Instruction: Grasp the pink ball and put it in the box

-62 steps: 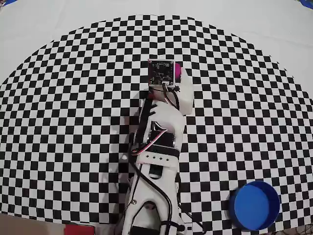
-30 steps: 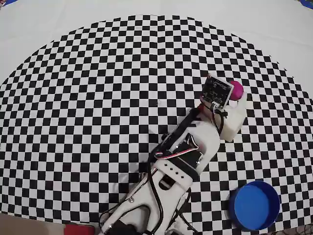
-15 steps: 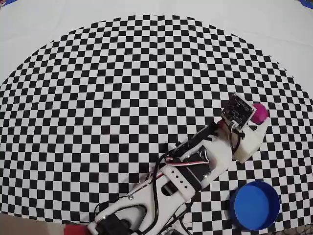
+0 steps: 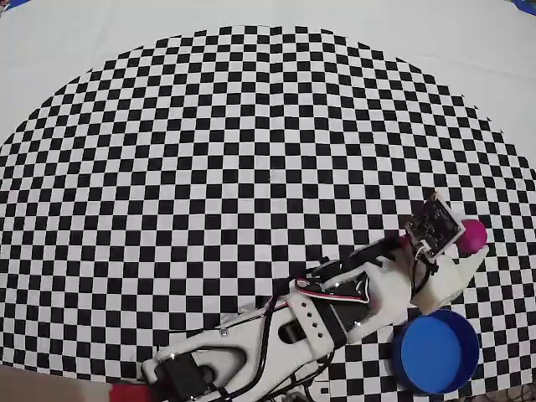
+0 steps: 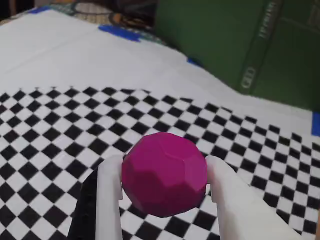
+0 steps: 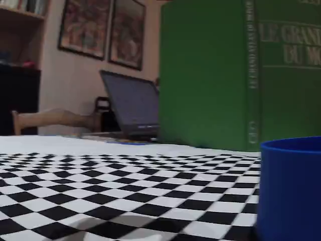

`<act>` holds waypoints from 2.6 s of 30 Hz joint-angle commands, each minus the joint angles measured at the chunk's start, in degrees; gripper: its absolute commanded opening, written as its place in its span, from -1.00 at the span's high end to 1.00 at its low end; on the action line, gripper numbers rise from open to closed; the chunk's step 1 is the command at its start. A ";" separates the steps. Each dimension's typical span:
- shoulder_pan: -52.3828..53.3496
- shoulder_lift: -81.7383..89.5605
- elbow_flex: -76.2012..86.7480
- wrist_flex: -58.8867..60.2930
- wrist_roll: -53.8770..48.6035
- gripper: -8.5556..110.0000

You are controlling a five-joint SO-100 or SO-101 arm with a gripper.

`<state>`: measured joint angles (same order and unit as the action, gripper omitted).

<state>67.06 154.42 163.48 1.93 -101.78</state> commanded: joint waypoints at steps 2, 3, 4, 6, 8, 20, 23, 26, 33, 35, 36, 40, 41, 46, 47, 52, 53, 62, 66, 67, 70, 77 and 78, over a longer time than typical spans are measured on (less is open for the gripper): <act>4.13 2.20 -0.26 -0.44 -0.53 0.85; 5.01 2.37 -0.26 -0.44 -0.53 0.85; 5.80 2.55 -0.26 -0.44 -0.53 0.85; 7.65 2.72 -0.26 -0.53 -0.53 0.85; 9.40 2.72 -0.35 -0.53 -0.53 0.85; 16.70 2.90 -0.35 -0.53 -0.53 0.85; 17.84 2.99 -0.35 -0.53 -0.53 0.85; 18.90 3.08 -0.26 -0.62 -0.53 0.85; 20.83 3.16 0.26 -0.26 -0.53 0.85; 21.18 3.16 0.62 -0.18 -0.53 0.85; 21.27 3.25 0.79 -0.18 -0.53 0.85; 21.27 4.66 1.93 0.53 -0.53 0.85; 21.27 5.10 2.20 0.79 -0.53 0.85; 21.27 6.50 3.16 2.29 -0.18 0.85; 21.27 6.77 3.25 2.37 -0.18 0.85; 21.27 8.17 4.66 2.55 0.00 0.85; 21.27 8.44 5.01 2.72 0.00 0.85; 21.62 9.67 5.80 6.33 0.18 0.85; 21.88 10.55 6.94 7.12 0.26 0.85; 21.88 10.72 6.94 7.56 0.79 0.85; 21.88 10.81 6.94 8.44 2.37 0.85; 21.88 11.16 6.94 10.02 5.80 0.85; 21.88 11.16 7.03 10.20 6.15 0.85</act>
<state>88.07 163.21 170.68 11.78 -96.68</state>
